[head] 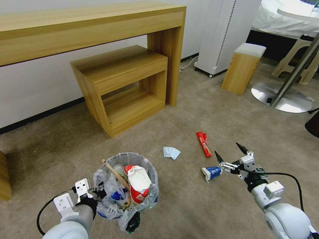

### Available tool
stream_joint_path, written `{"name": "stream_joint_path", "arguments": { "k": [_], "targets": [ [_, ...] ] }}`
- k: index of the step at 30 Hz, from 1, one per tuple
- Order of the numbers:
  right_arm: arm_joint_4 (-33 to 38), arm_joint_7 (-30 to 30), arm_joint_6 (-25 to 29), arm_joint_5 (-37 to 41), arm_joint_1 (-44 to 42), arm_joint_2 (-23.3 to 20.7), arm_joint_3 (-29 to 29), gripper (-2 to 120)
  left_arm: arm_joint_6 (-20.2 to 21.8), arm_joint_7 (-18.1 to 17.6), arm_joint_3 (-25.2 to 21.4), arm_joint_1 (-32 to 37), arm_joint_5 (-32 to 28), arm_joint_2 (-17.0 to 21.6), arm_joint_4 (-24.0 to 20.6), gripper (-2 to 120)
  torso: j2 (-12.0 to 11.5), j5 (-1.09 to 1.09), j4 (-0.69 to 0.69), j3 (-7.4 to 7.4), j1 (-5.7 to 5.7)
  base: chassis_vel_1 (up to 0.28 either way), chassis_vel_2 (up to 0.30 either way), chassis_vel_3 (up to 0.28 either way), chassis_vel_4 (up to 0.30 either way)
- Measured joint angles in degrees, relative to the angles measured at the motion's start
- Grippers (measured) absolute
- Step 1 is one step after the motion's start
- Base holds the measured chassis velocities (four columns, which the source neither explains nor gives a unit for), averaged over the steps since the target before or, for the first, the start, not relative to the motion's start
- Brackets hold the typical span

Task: Pick up the trash bin and place the garbage on the floor into it.

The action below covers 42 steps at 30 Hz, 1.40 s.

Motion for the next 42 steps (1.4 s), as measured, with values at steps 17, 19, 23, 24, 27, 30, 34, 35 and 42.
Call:
{"name": "stream_joint_path", "arguments": {
  "k": [17, 19, 23, 24, 27, 30, 34, 35, 42],
  "targets": [
    [-1.72, -0.8, 2.46, -0.31, 0.37, 1.19, -0.29, 100, -0.87, 0.1, -3.52, 0.92, 0.2, 0.26, -0.26, 0, 0.0, -0.01, 0.01, 0.01, 0.0, -0.05, 0.047, 0.041, -0.05],
    [-1.9, -0.83, 2.88, -0.51, 0.35, 1.36, -0.51, 100, -0.9, 0.34, -3.39, 1.16, 0.19, 0.06, -0.29, 0, 0.0, 0.0, 0.0, 0.01, 0.0, -0.176, 0.161, 0.157, -0.182],
    [-2.39, -1.34, 3.96, -1.63, 0.4, 1.64, -0.75, 100, -0.96, 0.61, -3.03, 1.3, 0.41, -0.08, -0.27, 0, 0.0, 0.0, 0.0, 0.02, 0.01, -0.159, 0.155, 0.168, -0.167],
    [-2.39, -1.34, 3.96, -1.63, 0.4, 1.64, -0.75, 100, -0.96, 0.61, -3.03, 1.3, 0.41, -0.08, -0.27, 0, 0.0, 0.0, 0.0, 0.02, 0.01, -0.123, 0.143, 0.17, -0.163],
    [-2.55, -1.73, 4.16, -2.62, 0.35, 1.56, -1.08, 100, -1.03, 0.68, -2.78, 1.55, 0.67, -0.12, -0.19, 0, 0.0, -0.01, 0.02, 0.02, 0.01, -0.055, 0.098, 0.086, -0.076],
    [-2.66, -1.97, 4.05, -2.72, 0.34, 1.38, -1.3, 100, -1.03, 0.71, -2.73, 1.63, 0.7, -0.13, -0.19, 0, 0.0, 0.0, 0.01, 0.01, 0.01, 0.004, 0.027, 0.038, -0.026],
    [-2.8, -1.69, 1.84, -2.73, 0.4, 0.84, -1.97, 100, -1.09, 0.8, -2.73, 1.99, 0.78, -0.16, -0.35, 0, 0.0, 0.0, 0.0, 0.0, 0.01, 0.007, -0.042, -0.034, 0.015],
    [-2.8, -1.52, 1.26, -2.7, 0.38, 0.78, -2.02, 100, -1.11, 0.82, -2.74, 2.02, 0.8, -0.17, -0.4, 0, 0.0, 0.0, 0.0, 0.0, 0.0, 0.0, 0.0, 0.0, 0.0],
    [-2.25, 7.42, -9.25, 3.46, 0.01, 0.12, -4.63, 100, -1.28, 0.97, -2.72, 2.43, 1.28, -0.61, -0.71, 0, 0.0, 0.01, 0.0, 0.0, 0.0, 0.0, 0.0, 0.0, 0.0]
  ]
}}
